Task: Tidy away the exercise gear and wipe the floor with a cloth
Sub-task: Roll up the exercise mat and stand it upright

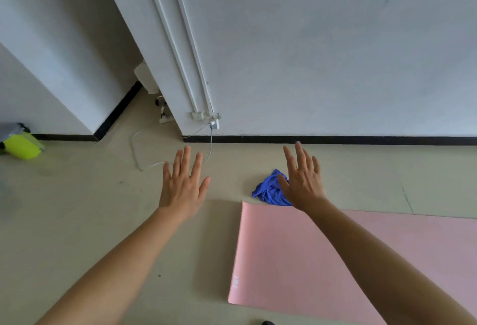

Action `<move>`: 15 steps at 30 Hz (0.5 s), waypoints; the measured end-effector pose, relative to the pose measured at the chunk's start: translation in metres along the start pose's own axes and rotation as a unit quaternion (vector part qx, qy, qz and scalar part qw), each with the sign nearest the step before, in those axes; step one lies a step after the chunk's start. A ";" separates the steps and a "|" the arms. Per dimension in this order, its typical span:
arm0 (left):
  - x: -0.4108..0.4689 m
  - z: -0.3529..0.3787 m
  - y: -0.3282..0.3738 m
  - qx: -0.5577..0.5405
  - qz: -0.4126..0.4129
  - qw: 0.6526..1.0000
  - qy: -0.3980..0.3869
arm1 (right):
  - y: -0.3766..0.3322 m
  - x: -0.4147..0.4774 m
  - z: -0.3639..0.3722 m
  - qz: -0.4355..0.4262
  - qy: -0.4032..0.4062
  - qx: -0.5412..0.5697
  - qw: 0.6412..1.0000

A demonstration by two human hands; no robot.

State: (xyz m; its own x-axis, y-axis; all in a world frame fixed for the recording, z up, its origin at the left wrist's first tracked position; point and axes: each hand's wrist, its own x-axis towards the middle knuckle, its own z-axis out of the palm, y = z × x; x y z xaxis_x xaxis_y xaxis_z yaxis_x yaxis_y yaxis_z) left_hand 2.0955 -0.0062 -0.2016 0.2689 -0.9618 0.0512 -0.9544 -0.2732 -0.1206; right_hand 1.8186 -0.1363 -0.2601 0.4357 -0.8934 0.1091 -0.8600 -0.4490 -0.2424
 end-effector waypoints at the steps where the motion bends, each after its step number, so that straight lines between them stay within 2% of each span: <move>1: 0.027 -0.003 -0.003 -0.007 0.017 1.000 0.014 | 0.001 0.013 -0.003 0.017 0.014 -0.001 1.000; 3: 0.080 -0.002 -0.007 -0.025 0.057 0.997 0.046 | 0.005 0.037 -0.008 0.057 0.034 -0.005 0.998; 6: 0.150 0.016 -0.008 -0.037 0.127 0.990 0.043 | 0.004 0.059 0.001 0.124 0.062 -0.018 0.990; 11: 0.235 0.086 0.000 -0.033 0.280 0.959 -0.015 | -0.012 0.068 0.058 0.253 0.090 -0.037 0.963; 15: 0.265 0.150 0.002 -0.042 0.370 0.924 -0.090 | -0.053 0.044 0.125 0.392 0.049 -0.035 0.918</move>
State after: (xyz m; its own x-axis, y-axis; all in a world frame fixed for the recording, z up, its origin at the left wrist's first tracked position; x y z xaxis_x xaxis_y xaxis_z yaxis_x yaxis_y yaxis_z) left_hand 2.1847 -0.2641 -0.3365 -0.4516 -0.8735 -0.1820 -0.8899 0.4556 0.0213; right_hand 1.9165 -0.1508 -0.3629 -0.3478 -0.9375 0.0134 -0.9152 0.3364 -0.2218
